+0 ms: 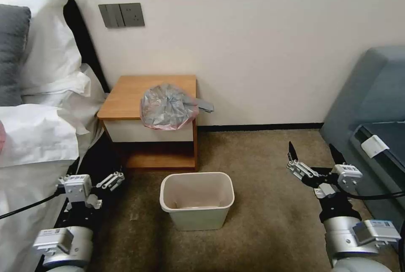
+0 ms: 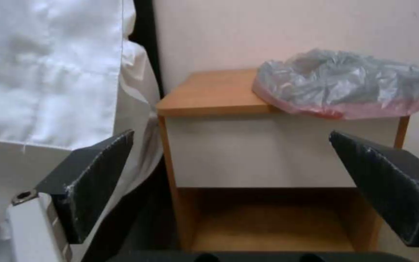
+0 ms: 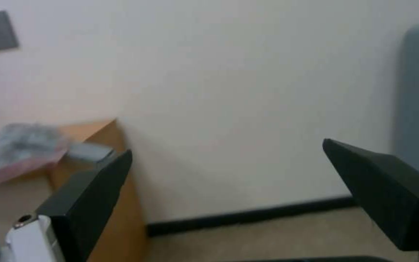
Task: Pick up the garbage bag from the table and place it over the trash can.
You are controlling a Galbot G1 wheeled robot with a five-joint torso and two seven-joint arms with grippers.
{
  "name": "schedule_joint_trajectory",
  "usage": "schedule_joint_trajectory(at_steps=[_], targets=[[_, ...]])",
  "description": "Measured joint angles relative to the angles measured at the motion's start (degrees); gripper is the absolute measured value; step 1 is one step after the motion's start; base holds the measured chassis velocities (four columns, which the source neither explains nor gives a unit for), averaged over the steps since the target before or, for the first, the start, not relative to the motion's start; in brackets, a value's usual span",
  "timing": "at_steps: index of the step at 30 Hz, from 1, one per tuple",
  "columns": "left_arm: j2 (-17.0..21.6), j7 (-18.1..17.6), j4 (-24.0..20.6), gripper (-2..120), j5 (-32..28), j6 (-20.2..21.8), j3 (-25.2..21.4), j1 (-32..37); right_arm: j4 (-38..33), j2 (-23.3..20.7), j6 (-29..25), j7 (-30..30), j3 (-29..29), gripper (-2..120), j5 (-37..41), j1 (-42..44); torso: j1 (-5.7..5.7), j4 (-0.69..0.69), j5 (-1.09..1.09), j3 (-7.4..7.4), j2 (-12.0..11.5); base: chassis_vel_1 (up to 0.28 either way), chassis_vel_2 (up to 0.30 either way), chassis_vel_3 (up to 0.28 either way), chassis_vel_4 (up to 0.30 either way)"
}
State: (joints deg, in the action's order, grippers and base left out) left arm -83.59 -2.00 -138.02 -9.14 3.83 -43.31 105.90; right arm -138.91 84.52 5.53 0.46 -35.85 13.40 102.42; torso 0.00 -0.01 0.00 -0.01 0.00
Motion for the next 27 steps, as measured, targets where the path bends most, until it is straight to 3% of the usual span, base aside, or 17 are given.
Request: schedule_joint_trajectory(at_steps=[3, 12, 16, 18, 19, 20, 23, 24, 27], targets=[[0.7, -0.7, 0.3, 100, -0.9, -0.4, 0.1, -0.1, 4.1, -3.5, 1.6, -2.3, 0.6, 100, 3.9, 0.1, 0.00, 0.00, 0.03, 0.01, 0.0, 0.000, 0.000, 0.000, 0.000], [0.7, -1.1, -0.2, 100, -1.2, -0.7, 0.1, 0.2, 5.8, -5.2, 1.2, -1.7, 2.3, 100, 8.5, -1.3, 0.00, 0.00, 0.00, 0.01, 0.0, 0.000, 0.000, 0.000, 0.000], [0.3, -1.2, -0.1, 100, -1.2, -1.0, 0.1, 0.8, 6.3, -5.7, 1.4, -0.6, 4.3, 100, 14.5, -2.6, 0.00, 0.01, 0.00, 0.01, 0.0, 0.000, 0.000, 0.000, 0.000], [0.0, -1.2, -0.2, 100, -1.2, -2.1, 0.2, 1.6, 5.9, -5.9, 3.5, 0.3, 6.1, 100, 25.9, -4.0, 0.00, 0.00, 0.00, 0.00, 0.0, 0.000, 0.000, 0.000, 0.000], [0.0, -1.2, -0.2, 100, -1.2, -2.1, 0.2, 1.6, 5.9, -5.9, 3.5, 0.3, 6.1, 100, 25.9, -4.0, 0.00, 0.00, 0.00, 0.00, 0.0, 0.000, 0.000, 0.000, 0.000], [0.0, -1.2, -0.3, 100, -1.1, -2.6, 0.2, 1.9, 5.7, -5.9, 4.6, 1.0, 6.7, 100, 31.8, -5.2, 0.00, 0.00, -0.01, 0.01, 0.0, 0.000, 0.000, 0.000, 0.000], [-0.2, -1.1, -1.0, 100, -1.1, -4.2, 0.0, 3.1, 6.4, -5.2, 7.8, 7.7, 8.7, 100, 52.1, -12.5, 0.00, 0.00, -0.01, 0.01, 0.0, 0.000, 0.000, 0.000, 0.000], [-0.2, -1.1, -1.0, 100, -1.1, -4.2, 0.0, 3.1, 6.4, -5.2, 7.8, 7.7, 8.7, 100, 52.1, -12.5, 0.00, 0.00, -0.01, 0.01, 0.0, 0.000, 0.000, 0.000, 0.000], [-0.3, -0.9, -1.7, 100, -1.3, -5.3, -0.6, 4.4, 10.5, -3.9, 8.5, 17.0, 9.3, 100, 73.8, -22.1, 0.00, 0.02, 0.00, 0.01, 0.0, 0.000, 0.000, 0.000, 0.000]])
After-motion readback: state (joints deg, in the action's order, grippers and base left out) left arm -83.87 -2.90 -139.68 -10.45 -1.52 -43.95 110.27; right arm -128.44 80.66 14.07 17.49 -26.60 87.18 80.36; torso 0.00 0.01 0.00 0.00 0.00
